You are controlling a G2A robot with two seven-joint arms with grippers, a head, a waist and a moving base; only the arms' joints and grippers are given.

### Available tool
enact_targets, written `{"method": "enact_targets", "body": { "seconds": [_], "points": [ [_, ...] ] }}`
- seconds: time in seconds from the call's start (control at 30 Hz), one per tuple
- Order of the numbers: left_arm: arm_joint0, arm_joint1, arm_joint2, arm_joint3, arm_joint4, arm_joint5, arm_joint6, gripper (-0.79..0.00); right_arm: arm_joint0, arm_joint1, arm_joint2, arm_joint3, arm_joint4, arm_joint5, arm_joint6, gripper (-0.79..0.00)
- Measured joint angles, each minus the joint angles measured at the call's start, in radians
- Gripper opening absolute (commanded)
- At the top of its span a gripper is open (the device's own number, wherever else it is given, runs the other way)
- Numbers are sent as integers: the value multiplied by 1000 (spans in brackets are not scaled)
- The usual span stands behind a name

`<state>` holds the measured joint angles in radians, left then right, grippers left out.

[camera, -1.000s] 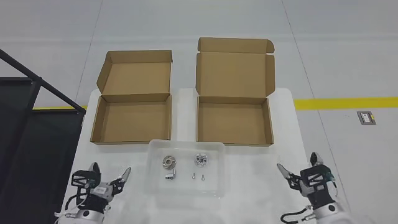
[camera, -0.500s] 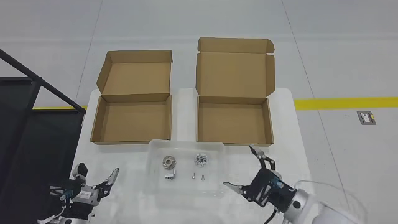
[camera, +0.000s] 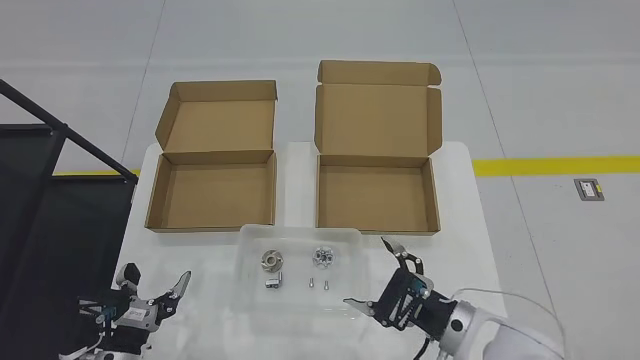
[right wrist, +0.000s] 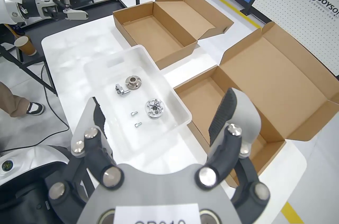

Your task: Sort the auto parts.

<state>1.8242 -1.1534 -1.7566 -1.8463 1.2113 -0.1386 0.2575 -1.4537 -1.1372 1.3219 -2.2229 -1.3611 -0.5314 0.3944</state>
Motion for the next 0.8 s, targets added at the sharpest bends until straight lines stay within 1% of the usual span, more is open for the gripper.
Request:
{"method": "enact_targets", "body": {
  "seconds": [0.1, 0.2, 0.3, 0.4, 0.53, 0.63, 0.73, 0.8],
  "points": [
    [-1, 0, 0, -1, -2, -1, -1, 0, 1, 0, -5, 0, 0, -2, -3, 0],
    [-7, -1, -1, -3, -6, -11, -9, 0, 43, -6, -68, 28, -10, -11, 17, 0],
    [-9, -3, 2, 0, -9, -10, -17, 0, 136, -20, -165, 77, -1, 12, 113, 0],
    [-2, -5, 2, 4, -11, -11, -14, 0, 252, -40, -281, 141, 16, 14, 247, 0],
    [16, -7, 0, 8, -10, -22, -17, 0, 416, -80, -429, 262, 55, 82, 421, 0],
    [19, -6, 0, 8, -8, -28, -21, 0, 513, -110, -502, 357, 125, 125, 483, 0],
    [19, -6, 0, 7, -8, -27, -21, 0, 589, -136, -540, 462, 202, 175, 530, 0],
    [19, -6, 0, 7, -8, -27, -21, 0, 616, -145, -552, 509, 245, 187, 544, 0]
  ]
}}
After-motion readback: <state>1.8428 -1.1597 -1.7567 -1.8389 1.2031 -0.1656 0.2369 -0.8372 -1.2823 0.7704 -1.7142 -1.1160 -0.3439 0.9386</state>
